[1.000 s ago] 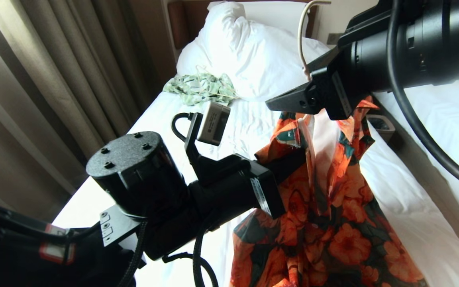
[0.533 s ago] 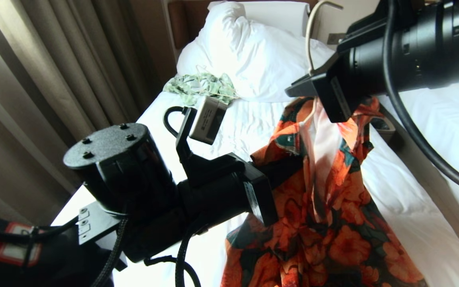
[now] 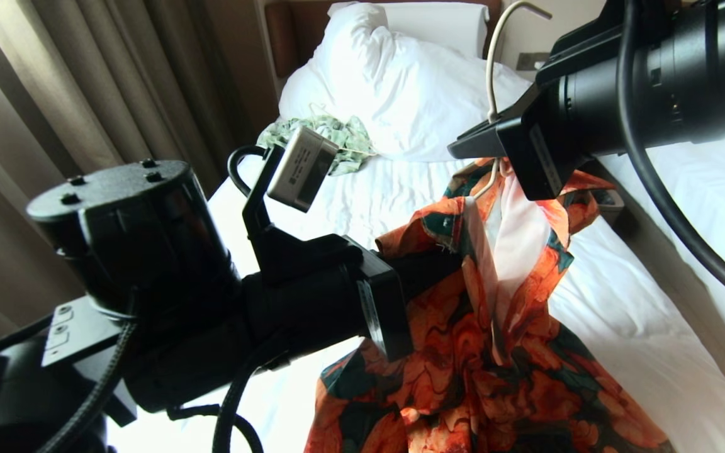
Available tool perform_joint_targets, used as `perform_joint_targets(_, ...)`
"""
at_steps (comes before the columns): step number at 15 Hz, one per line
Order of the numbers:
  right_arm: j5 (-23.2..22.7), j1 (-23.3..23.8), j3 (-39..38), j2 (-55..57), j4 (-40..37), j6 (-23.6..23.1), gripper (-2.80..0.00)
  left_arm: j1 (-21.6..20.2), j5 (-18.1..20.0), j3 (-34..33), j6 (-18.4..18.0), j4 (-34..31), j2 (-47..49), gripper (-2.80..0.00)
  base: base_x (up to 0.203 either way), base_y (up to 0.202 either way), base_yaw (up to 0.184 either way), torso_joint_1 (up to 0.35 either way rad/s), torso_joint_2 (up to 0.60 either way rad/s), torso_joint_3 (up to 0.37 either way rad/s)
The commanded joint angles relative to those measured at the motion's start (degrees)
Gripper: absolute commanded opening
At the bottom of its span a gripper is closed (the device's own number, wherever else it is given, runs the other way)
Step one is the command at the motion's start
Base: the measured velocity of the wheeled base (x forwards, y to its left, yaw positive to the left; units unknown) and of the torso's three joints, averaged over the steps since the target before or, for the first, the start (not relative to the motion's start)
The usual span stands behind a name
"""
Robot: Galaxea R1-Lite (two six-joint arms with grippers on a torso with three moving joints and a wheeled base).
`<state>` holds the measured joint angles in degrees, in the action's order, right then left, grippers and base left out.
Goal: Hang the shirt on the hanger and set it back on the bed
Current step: Take the clothes hanger out of the clothes
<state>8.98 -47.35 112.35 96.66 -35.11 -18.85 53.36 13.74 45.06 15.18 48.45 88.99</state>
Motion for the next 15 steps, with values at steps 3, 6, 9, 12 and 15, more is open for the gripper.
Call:
perform_joint_targets(3,0.2,0.0,0.1,-0.2,-0.1,-0.1,-2.8,-0.3,0.1,0.4,-0.1,0.2,-0.9,-2.8,0.0,0.0,0.0,0.0,0.0,0.0)
perform_joint_targets(6,0.2,0.0,0.1,-0.3,-0.3,-0.1,-2.8,-0.3,0.4,0.1,-0.2,0.2,-0.7,0.0,0.0,0.0,0.0,0.0,0.0,0.0)
perform_joint_targets(9,0.2,-0.2,0.1,-0.8,-0.4,-0.2,-2.8,-0.3,1.7,0.3,-1.8,0.2,-0.7,0.0,0.0,0.0,0.0,0.0,0.0,0.0)
perform_joint_targets(12,0.4,0.1,0.3,-1.1,-0.2,-0.1,-2.8,-1.1,1.5,0.1,-1.8,0.2,-1.2,0.0,0.0,0.0,0.0,0.0,0.0,0.0)
perform_joint_targets(15,0.5,1.5,0.3,-1.0,0.2,0.0,-2.8,-1.7,1.5,-2.6,-2.8,1.0,-4.0,0.0,0.0,0.0,0.0,0.0,0.0,0.0)
